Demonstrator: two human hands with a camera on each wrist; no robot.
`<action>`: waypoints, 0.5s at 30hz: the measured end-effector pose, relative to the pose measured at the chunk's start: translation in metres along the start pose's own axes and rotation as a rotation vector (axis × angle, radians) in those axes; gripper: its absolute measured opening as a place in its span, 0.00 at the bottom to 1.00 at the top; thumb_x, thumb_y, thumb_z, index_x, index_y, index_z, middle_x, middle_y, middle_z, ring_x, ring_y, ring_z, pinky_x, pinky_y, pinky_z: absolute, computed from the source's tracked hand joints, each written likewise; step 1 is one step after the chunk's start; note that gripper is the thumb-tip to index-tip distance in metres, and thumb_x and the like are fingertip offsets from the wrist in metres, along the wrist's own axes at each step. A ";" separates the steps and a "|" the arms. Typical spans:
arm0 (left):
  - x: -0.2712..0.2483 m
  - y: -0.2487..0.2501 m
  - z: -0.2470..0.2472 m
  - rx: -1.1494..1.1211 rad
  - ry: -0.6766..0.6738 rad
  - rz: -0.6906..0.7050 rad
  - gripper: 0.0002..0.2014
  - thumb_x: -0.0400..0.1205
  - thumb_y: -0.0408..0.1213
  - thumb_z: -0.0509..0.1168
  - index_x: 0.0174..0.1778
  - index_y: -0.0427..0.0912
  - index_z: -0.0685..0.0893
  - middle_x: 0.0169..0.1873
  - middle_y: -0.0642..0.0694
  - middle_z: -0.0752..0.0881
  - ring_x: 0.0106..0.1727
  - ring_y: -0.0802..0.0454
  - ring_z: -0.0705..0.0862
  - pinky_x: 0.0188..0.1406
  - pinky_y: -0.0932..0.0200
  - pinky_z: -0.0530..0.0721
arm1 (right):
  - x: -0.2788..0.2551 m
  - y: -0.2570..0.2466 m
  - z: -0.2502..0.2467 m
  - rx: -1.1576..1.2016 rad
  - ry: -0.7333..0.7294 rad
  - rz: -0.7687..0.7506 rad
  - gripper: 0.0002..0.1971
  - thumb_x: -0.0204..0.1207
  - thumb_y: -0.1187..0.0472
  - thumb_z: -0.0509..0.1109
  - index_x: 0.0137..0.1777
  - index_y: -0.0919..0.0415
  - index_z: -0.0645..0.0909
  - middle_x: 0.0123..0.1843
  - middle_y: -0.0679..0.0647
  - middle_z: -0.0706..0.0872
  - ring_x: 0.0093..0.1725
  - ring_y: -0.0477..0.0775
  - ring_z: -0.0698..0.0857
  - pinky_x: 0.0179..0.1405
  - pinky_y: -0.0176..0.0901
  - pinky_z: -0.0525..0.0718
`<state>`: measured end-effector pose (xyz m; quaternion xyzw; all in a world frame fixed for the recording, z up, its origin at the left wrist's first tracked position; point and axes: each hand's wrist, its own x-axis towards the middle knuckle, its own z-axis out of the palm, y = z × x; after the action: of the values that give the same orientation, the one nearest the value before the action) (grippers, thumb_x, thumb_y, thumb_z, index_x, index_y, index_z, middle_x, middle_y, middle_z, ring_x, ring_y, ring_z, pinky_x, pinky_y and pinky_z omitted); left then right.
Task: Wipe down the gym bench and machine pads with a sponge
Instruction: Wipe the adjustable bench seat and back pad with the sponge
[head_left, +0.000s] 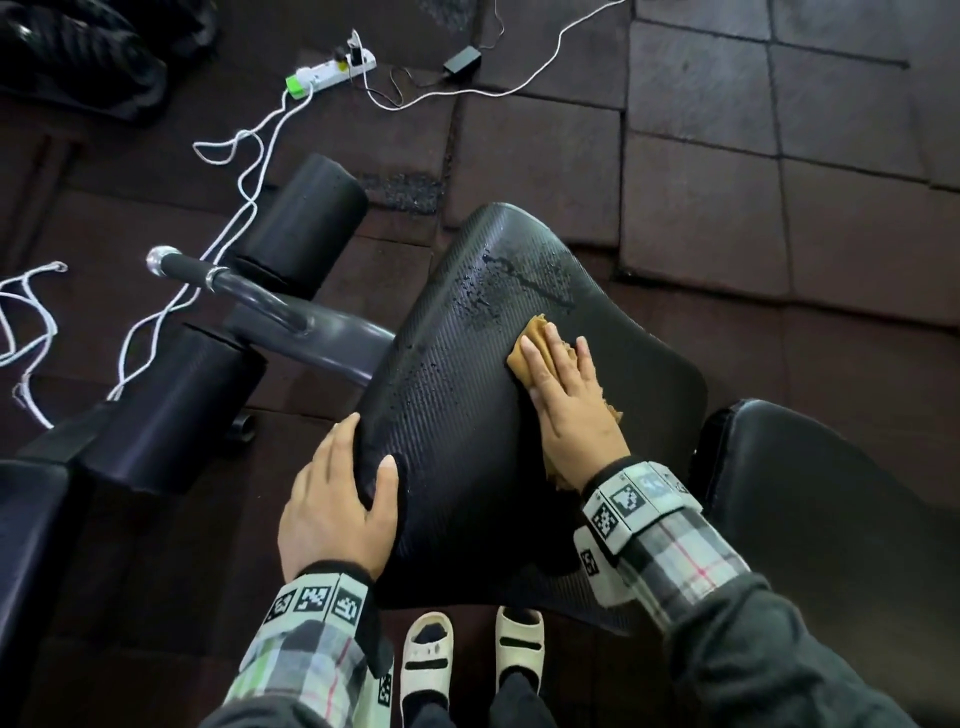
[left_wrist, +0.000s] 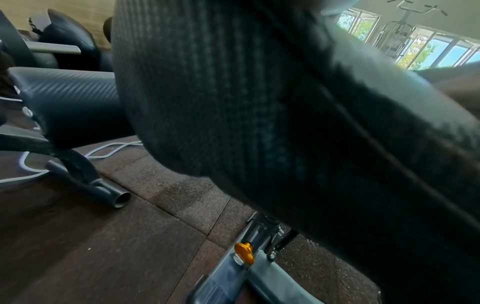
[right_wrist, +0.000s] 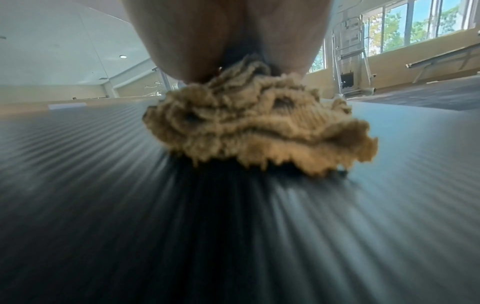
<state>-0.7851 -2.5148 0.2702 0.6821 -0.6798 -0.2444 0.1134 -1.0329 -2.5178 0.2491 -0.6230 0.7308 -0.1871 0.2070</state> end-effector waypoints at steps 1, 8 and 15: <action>0.000 0.000 0.000 0.001 -0.002 -0.006 0.34 0.77 0.64 0.46 0.79 0.55 0.68 0.74 0.54 0.76 0.68 0.46 0.77 0.60 0.46 0.78 | 0.013 -0.001 -0.003 -0.015 0.009 -0.015 0.26 0.82 0.52 0.45 0.81 0.47 0.51 0.83 0.47 0.48 0.82 0.62 0.45 0.80 0.60 0.49; 0.001 0.001 0.000 0.018 -0.009 -0.026 0.34 0.77 0.63 0.46 0.78 0.55 0.68 0.73 0.53 0.77 0.68 0.46 0.78 0.60 0.46 0.79 | 0.119 0.021 -0.025 -0.089 0.032 -0.088 0.26 0.80 0.64 0.51 0.79 0.64 0.61 0.81 0.62 0.60 0.82 0.60 0.57 0.80 0.54 0.44; 0.001 0.003 -0.001 0.016 -0.013 -0.041 0.34 0.77 0.63 0.46 0.78 0.56 0.68 0.73 0.54 0.77 0.68 0.46 0.78 0.60 0.44 0.80 | 0.068 0.048 -0.034 -0.065 0.058 0.029 0.26 0.80 0.66 0.52 0.79 0.66 0.59 0.81 0.65 0.57 0.82 0.61 0.55 0.80 0.50 0.44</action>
<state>-0.7871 -2.5163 0.2724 0.6951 -0.6684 -0.2458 0.0983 -1.1001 -2.5767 0.2473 -0.6130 0.7512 -0.1783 0.1680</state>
